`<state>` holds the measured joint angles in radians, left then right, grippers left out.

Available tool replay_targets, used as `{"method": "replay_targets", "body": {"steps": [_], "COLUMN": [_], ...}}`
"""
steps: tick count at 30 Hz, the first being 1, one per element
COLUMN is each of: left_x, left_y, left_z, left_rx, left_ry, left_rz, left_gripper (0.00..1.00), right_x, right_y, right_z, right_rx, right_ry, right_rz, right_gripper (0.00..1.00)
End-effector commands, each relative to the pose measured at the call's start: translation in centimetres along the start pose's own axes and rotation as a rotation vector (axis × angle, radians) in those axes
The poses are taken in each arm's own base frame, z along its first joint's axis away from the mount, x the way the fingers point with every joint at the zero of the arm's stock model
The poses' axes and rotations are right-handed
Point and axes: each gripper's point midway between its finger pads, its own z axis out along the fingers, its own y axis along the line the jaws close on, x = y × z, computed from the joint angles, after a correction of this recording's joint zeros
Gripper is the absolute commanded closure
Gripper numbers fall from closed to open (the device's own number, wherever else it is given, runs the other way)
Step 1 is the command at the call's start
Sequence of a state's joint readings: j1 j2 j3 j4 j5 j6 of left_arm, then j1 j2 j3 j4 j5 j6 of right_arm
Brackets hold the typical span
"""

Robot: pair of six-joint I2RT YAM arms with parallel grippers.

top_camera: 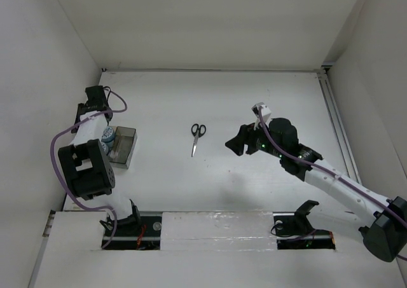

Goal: Sort the stationery into containers
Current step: Place the stationery in the storage box.

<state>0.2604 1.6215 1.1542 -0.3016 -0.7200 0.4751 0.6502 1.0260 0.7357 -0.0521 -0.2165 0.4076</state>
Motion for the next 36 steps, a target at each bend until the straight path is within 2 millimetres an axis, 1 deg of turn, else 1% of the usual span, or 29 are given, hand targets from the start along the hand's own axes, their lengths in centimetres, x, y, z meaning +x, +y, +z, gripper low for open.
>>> {"method": "replay_targets", "body": {"steps": [1,2,4,5,6,7,9,10,11,12,14,15,16,18,19,20,21,23,24,25,26,28,30,31,32,35,36], "left_x": [-2.3,-2.2,-2.8,-2.8,-2.6,-2.8,-2.6,-2.8,-2.8,-2.4,-2.5,-2.4,-2.0,-2.2,-1.9,-2.0,-2.0,-2.2,-2.1,-2.4,-2.3,-2.2,-2.8,-2.8,-3.3,-4.3,-4.9], "left_y": [1.8,1.1,1.0,1.0,0.5,0.7,0.0,0.0,0.0,-0.5,-0.8,-1.3,-1.8,-1.8,-2.0,-2.1,-2.1,-2.0,-1.9,-1.7,-1.5,-1.7,-1.3,-1.3,-0.9,-0.4,0.0], "left_z": [-0.7,-0.3,0.1,0.1,0.5,0.4,0.9,1.0,1.0,1.3,1.6,1.8,2.1,2.1,2.2,2.4,2.4,2.6,2.5,2.5,2.5,2.6,2.5,2.5,2.3,1.8,1.5], "left_rx": [-0.043,-0.028,-0.027,-0.027,-0.022,-0.023,-0.015,-0.018,-0.018,-0.013,-0.013,0.000,0.006,0.003,0.005,-0.004,-0.004,-0.013,-0.023,-0.026,-0.036,-0.042,-0.047,-0.047,-0.050,-0.032,-0.034], "left_ry": [-0.060,-0.052,-0.051,-0.051,-0.039,-0.041,-0.025,-0.032,-0.032,-0.018,-0.019,-0.016,-0.003,-0.010,-0.004,-0.003,-0.003,-0.001,0.003,-0.003,0.000,0.010,-0.003,-0.003,-0.011,-0.038,-0.046], "left_rz": [-0.060,-0.047,-0.046,-0.046,-0.033,-0.046,-0.038,-0.046,-0.046,-0.031,-0.041,-0.043,-0.029,-0.052,-0.056,-0.059,-0.069,-0.070,-0.082,-0.088,-0.099,-0.093,-0.118,-0.118,-0.127,-0.157,-0.176], "left_gripper": [1.00,1.00,1.00,1.00,1.00,1.00,1.00,1.00,1.00,1.00,1.00,1.00,0.97,0.90,0.87,0.79,0.76,0.70,0.65,0.63,0.60,0.58,0.58,0.58,0.58,0.58,0.58], "right_x": [-1.6,-1.2,-1.2,-1.2,-1.2,-1.2,-1.2,-1.4,-1.5,-1.5,-1.5,-1.3,-1.3,-1.3,-1.3,-1.3,-1.3,-1.5,-1.5,-1.5,-1.6,-1.6,-1.6,-1.6,-1.6,-1.3,-1.5], "right_y": [0.7,0.5,0.5,0.5,0.5,0.5,0.5,0.7,0.4,0.4,0.4,0.3,0.3,0.3,0.3,0.3,0.4,0.5,0.5,0.5,0.2,0.2,0.2,0.2,0.2,0.2,0.3], "right_z": [-0.4,-0.4,-0.4,-0.4,-0.4,-0.4,-0.4,-0.6,-0.6,-0.6,-0.6,-0.5,-0.5,-0.5,-0.5,-0.5,-0.5,-0.5,-0.5,-0.5,-0.5,-0.5,-0.5,-0.5,-0.5,-0.4,-0.3], "right_rx": [-0.035,-0.032,-0.032,-0.032,-0.032,-0.032,-0.032,-0.035,-0.028,-0.028,-0.028,-0.028,-0.028,-0.028,-0.028,-0.028,-0.036,-0.040,-0.040,-0.040,-0.032,-0.032,-0.032,-0.032,-0.032,-0.037,-0.040], "right_ry": [-0.065,-0.057,-0.057,-0.057,-0.057,-0.057,-0.057,-0.065,-0.070,-0.070,-0.070,-0.070,-0.070,-0.070,-0.070,-0.070,-0.066,-0.074,-0.074,-0.074,-0.078,-0.078,-0.078,-0.078,-0.078,-0.066,-0.074], "right_rz": [-0.015,-0.013,-0.013,-0.013,-0.013,-0.013,-0.013,-0.015,-0.013,-0.012,-0.012,-0.012,-0.012,-0.012,-0.012,-0.012,-0.013,-0.015,-0.015,-0.015,-0.012,-0.012,-0.012,-0.012,-0.012,-0.010,-0.013], "right_gripper": [0.31,0.31,0.31,0.31,0.31,0.31,0.31,0.31,0.31,0.31,0.31,0.31,0.31,0.31,0.31,0.31,0.31,0.31,0.31,0.31,0.31,0.31,0.31,0.31,0.31,0.31,0.31]}}
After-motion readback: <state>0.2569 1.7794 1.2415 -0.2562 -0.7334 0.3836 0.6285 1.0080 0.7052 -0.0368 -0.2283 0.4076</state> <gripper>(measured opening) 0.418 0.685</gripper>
